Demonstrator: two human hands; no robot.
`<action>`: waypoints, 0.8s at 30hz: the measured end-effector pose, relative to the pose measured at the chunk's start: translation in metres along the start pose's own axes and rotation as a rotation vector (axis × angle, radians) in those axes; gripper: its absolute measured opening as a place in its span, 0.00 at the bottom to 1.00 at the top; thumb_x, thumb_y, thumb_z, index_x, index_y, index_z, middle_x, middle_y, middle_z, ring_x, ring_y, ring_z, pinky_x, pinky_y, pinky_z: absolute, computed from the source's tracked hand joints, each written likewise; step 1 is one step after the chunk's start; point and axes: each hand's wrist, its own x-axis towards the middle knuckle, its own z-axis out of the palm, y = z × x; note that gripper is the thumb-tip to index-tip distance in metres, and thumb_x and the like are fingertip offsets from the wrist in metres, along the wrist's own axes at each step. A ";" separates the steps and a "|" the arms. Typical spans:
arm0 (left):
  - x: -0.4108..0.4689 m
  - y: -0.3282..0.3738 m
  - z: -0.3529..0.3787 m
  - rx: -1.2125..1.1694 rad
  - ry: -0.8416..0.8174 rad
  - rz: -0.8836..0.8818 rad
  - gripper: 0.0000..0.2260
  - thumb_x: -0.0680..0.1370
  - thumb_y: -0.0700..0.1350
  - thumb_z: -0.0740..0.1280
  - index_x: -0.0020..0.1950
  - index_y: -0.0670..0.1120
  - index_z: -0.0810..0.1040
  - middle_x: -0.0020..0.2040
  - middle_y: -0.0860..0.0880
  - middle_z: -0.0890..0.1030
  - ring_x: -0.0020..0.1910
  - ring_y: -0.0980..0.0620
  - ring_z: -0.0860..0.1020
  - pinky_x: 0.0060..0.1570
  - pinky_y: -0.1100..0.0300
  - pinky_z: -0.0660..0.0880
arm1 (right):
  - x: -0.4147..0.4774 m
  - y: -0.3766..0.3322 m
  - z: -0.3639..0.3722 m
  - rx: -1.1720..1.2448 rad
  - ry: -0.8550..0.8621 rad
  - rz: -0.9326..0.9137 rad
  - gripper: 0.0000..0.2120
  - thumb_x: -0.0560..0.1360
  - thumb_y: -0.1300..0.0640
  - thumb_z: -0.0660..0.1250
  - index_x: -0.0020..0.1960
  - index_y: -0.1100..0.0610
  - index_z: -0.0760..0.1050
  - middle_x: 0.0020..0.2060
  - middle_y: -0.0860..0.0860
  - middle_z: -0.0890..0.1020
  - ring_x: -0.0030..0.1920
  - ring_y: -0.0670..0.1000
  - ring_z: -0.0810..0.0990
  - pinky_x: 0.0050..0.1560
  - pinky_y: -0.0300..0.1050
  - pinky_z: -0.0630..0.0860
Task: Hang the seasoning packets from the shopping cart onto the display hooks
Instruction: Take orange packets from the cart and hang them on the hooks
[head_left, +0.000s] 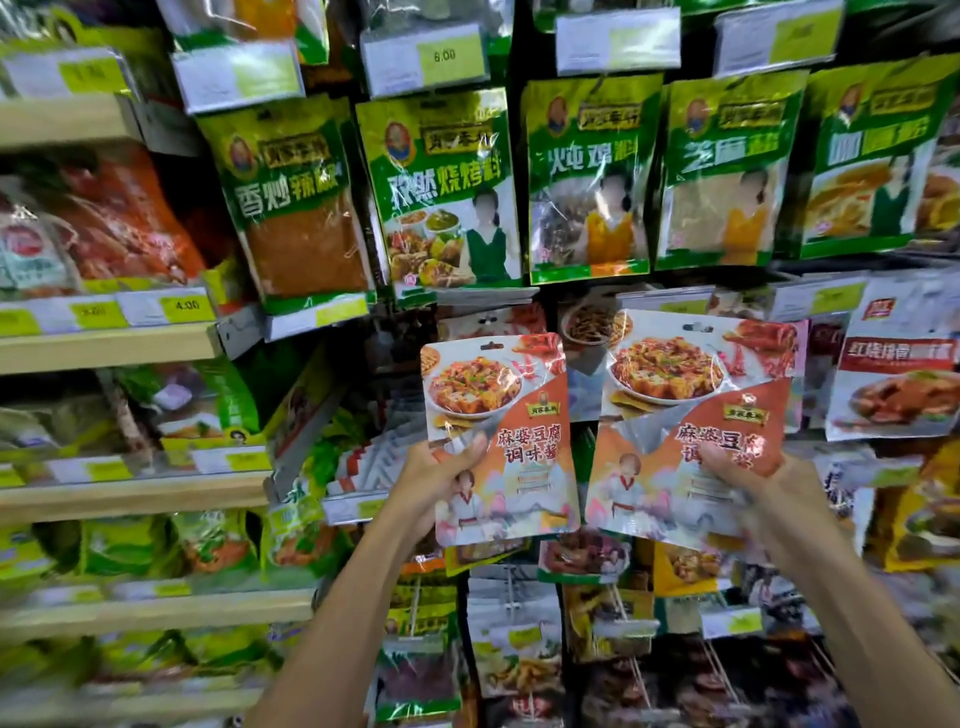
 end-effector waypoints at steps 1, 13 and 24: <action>0.008 -0.002 0.001 0.002 -0.001 0.003 0.20 0.63 0.57 0.75 0.37 0.41 0.77 0.23 0.46 0.73 0.20 0.52 0.71 0.22 0.60 0.69 | 0.004 0.002 0.000 0.010 0.007 0.002 0.09 0.70 0.57 0.73 0.49 0.59 0.79 0.45 0.54 0.85 0.45 0.53 0.84 0.40 0.42 0.77; 0.069 -0.014 -0.001 -0.004 0.004 0.016 0.25 0.62 0.59 0.75 0.36 0.36 0.77 0.23 0.46 0.73 0.21 0.51 0.70 0.20 0.61 0.69 | 0.047 0.019 0.015 0.038 -0.046 0.018 0.11 0.69 0.57 0.72 0.50 0.57 0.79 0.44 0.53 0.86 0.45 0.52 0.84 0.45 0.46 0.77; 0.087 -0.027 -0.012 0.001 0.026 -0.013 0.18 0.63 0.60 0.76 0.28 0.46 0.81 0.26 0.44 0.74 0.30 0.45 0.73 0.28 0.58 0.72 | 0.052 0.027 0.022 0.059 -0.104 0.032 0.17 0.65 0.54 0.73 0.52 0.58 0.78 0.44 0.51 0.87 0.45 0.51 0.86 0.46 0.46 0.78</action>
